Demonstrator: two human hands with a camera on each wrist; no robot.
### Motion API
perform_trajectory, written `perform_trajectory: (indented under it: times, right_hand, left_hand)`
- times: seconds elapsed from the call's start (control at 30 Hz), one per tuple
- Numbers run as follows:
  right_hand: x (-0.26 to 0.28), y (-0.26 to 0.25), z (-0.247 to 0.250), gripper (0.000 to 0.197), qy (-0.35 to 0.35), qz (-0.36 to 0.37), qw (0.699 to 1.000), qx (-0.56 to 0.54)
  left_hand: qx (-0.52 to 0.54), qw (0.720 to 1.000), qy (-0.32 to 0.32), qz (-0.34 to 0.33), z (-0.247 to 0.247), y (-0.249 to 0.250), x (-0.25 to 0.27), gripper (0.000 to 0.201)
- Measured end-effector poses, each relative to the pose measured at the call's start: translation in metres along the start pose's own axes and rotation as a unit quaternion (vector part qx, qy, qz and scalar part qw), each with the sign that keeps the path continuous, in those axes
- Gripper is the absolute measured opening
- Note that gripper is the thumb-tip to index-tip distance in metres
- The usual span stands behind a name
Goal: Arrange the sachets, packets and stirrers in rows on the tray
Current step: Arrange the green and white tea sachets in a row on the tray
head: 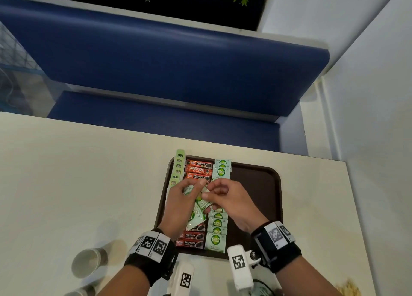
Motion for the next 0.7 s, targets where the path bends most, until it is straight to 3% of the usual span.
perform_trajectory:
  times: [0.17, 0.4, 0.57, 0.7]
  right_hand:
    - [-0.003, 0.006, 0.015, 0.014, 0.043, -0.002, 0.999, -0.031]
    - [0.001, 0.017, 0.018, 0.016, 0.102, 0.008, 0.991, -0.084]
    - [0.003, 0.021, 0.020, 0.022, 0.041, -0.026, 0.991, -0.127]
    - [-0.002, 0.023, 0.029, 0.029, -0.006, -0.051, 0.994, -0.099]
  left_hand:
    - [0.012, 1.000, -0.027, 0.008, 0.006, -0.001, 0.007, 0.012]
    - [0.087, 0.991, -0.056, 0.084, -0.002, 0.004, 0.016, 0.019]
    - [0.029, 0.999, -0.022, 0.028, 0.007, 0.001, 0.003, 0.009]
    - [-0.001, 0.999, -0.029, 0.019, 0.009, -0.001, -0.001, 0.003]
Point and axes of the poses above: each hand's wrist, its own x-axis away from the middle knuckle, its own z-axis out of the back of the hand, y = z × x, the point moved 3 cm from there along -x, towards the middle knuckle, and after that the axes turned 7 degrees about x, right-handed, at the moved point
